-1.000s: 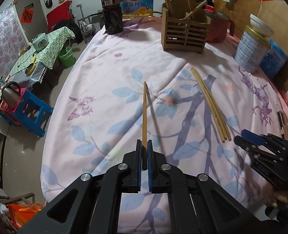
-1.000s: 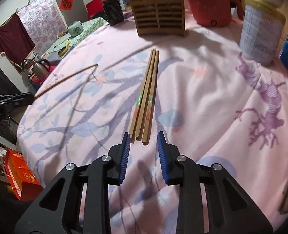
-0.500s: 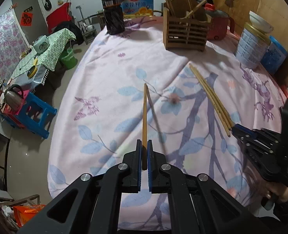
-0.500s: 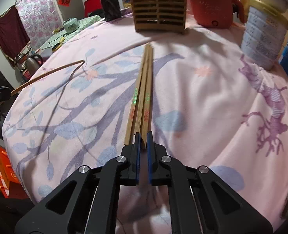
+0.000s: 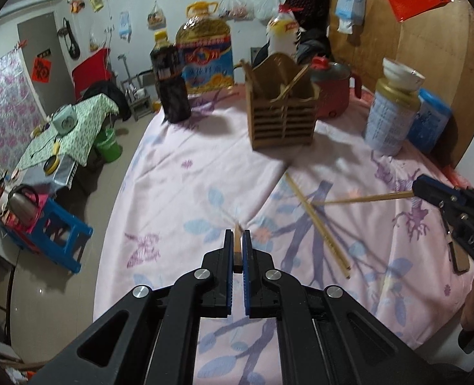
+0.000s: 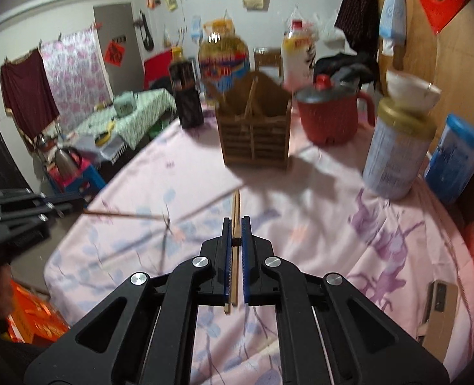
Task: Organize utensils
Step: 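Lift the chopstick with the left gripper while the right gripper grasps another chopstick, then carry both grippers' chopsticks toward the wooden caddy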
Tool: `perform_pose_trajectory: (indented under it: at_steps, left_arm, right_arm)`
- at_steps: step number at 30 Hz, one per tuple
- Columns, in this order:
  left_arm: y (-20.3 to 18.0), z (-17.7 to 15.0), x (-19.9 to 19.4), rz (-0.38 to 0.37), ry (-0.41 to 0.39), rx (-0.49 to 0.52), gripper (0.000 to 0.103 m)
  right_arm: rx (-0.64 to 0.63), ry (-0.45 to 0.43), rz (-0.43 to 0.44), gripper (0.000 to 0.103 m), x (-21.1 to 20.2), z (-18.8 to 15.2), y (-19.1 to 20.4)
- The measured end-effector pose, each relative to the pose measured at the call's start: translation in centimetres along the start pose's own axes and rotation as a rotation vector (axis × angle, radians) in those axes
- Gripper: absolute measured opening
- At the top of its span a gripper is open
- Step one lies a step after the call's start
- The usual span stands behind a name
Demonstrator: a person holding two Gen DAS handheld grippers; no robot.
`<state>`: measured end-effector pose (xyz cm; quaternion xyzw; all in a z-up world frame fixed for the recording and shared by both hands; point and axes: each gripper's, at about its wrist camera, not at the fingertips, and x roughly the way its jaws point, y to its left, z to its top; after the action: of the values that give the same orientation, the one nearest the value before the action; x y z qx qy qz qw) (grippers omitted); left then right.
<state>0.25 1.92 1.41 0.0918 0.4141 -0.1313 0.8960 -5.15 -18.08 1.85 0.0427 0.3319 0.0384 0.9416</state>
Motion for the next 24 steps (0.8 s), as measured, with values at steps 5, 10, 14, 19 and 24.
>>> perform_pose_trajectory:
  at_steps: [5, 10, 14, 19, 24]
  left_arm:
    - [-0.5, 1.1, -1.0, -0.008, -0.037, 0.024, 0.006]
    - [-0.7, 1.9, -1.2, 0.01, -0.046, 0.048, 0.005]
    - [-0.7, 2.4, -1.4, -0.001, -0.057, 0.056, 0.006]
    - [-0.4, 2.7, -1.1, -0.004, -0.061, 0.07, 0.005]
    - [1.0, 3.1, -0.9, -0.024, -0.063, 0.047, 0.002]
  right_arm:
    - [0.018, -0.046, 0.006, 0.006, -1.7, 1.2, -0.1]
    - [0.027, -0.065, -0.003, 0.006, -2.4, 1.5, 0.2]
    - [0.037, -0.055, -0.014, 0.006, -2.4, 1.4, 0.3]
    - [0.05, -0.047, -0.032, 0.006, -2.0, 1.5, 0.4]
    - [0.055, -0.053, -0.045, 0.006, -2.0, 2.0, 0.9]
